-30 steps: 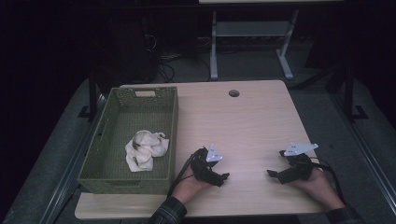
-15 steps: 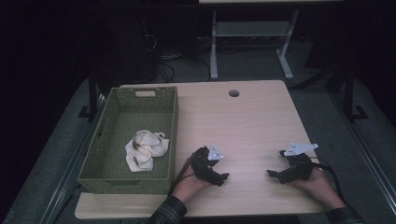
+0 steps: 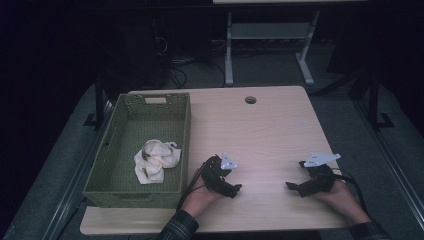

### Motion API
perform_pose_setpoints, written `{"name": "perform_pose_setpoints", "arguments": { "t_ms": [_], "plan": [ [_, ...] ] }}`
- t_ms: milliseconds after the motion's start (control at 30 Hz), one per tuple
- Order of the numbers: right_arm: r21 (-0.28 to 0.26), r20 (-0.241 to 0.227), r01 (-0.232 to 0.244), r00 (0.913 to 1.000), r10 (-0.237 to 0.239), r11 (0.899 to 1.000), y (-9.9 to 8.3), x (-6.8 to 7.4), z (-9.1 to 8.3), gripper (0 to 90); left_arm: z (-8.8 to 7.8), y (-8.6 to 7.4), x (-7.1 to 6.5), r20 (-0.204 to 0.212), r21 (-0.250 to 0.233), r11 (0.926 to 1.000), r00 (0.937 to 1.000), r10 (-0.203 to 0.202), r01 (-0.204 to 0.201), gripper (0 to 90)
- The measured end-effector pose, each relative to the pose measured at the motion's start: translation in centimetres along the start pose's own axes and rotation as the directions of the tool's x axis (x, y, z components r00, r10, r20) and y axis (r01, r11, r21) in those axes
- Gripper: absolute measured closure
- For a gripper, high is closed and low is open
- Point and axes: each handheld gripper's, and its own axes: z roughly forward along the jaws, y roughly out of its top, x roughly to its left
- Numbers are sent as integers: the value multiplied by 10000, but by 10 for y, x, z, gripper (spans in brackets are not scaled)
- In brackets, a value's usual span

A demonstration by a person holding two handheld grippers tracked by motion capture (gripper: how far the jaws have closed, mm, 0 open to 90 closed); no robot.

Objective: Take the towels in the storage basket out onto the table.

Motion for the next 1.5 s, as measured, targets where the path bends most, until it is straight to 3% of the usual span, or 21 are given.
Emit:
{"name": "perform_pose_setpoints", "arguments": {
  "t_ms": [267, 900, 1100, 1167, 1267, 1500],
  "plan": [
    [-12, -8, 51, 10000, -51, 10000, 0, 0, 0, 24, -5, 4, -2, -165, 29, 9999, 9998, 150, -150, 128],
    [-11, -11, 44, 10000, -44, 10000, 0, 0, 0, 24, -10, 11, 0, -253, 238, 9997, 9997, -62, 68, 130],
    [-7, -11, 31, 10000, -31, 10000, 0, 0, 0, 24, -16, 15, 1, -271, 147, 9996, 9994, -219, 223, 130],
    [-12, -12, 44, 10000, -44, 10000, 0, 0, 0, 24, -17, 17, 3, -235, 37, 9989, 9986, -475, 476, 130],
    [-11, -9, 48, 10000, -48, 10000, 0, 0, 0, 24, -18, 19, 2, -289, 100, 9995, 9992, -280, 283, 130],
    [-10, -11, 45, 10000, -45, 10000, 0, 0, 0, 24, -26, 23, 3, -194, -56, 9992, 9990, -395, 394, 130]
  ]
}}
